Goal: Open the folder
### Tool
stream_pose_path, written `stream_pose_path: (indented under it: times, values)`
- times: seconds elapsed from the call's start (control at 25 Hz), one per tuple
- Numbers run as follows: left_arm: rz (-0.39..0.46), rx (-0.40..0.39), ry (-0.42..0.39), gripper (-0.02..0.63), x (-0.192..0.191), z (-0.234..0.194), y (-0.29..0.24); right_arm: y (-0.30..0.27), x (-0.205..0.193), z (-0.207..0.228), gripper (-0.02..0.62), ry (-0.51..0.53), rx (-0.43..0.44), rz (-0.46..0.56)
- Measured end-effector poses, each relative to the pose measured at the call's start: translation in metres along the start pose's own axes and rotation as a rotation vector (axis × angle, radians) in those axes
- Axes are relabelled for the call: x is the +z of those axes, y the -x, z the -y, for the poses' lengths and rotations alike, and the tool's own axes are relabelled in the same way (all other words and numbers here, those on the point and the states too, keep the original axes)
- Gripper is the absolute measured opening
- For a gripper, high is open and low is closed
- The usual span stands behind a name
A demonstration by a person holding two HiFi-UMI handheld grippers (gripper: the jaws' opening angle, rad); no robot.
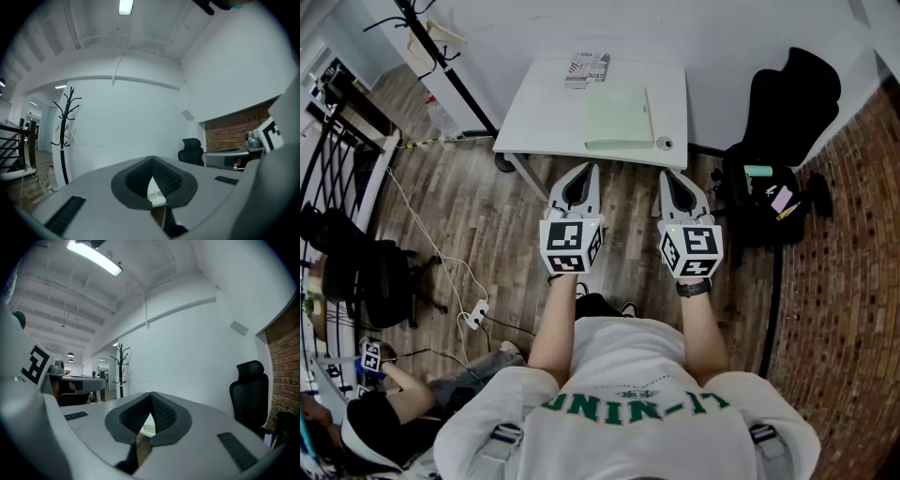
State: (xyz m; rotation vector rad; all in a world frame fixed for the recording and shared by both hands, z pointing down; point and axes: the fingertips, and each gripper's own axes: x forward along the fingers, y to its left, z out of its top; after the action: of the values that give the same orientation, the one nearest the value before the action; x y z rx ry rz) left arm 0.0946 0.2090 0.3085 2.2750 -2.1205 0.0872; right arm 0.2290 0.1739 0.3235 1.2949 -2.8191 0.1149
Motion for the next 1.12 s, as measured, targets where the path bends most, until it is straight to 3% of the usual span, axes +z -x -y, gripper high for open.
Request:
stream_pose_path:
  times: [0.32, 0.56, 0.84, 1.12]
  values:
    - [-0.018, -0.012, 0.007, 0.015, -0.012, 0.008, -0.022, -0.009, -0.013, 0.022, 0.015, -0.06, -0.003, -0.011]
    - [-0.045, -0.034, 0.009, 0.015, -0.024, -0.013, -0.065, -0.049, -0.021, 0.032, 0.015, -0.09, -0.01, -0.006]
    - [-0.009, -0.105, 0.013, 0.015, -0.013, -0.044, -0.169, -0.145, -0.013, 0.063, 0.017, -0.048, -0.018, -0.017]
    - [0.028, -0.123, 0.021, 0.015, 0.019, -0.113, -0.272, -0.261, 0.011, 0.088, 0.021, -0.048, -0.008, -0.042]
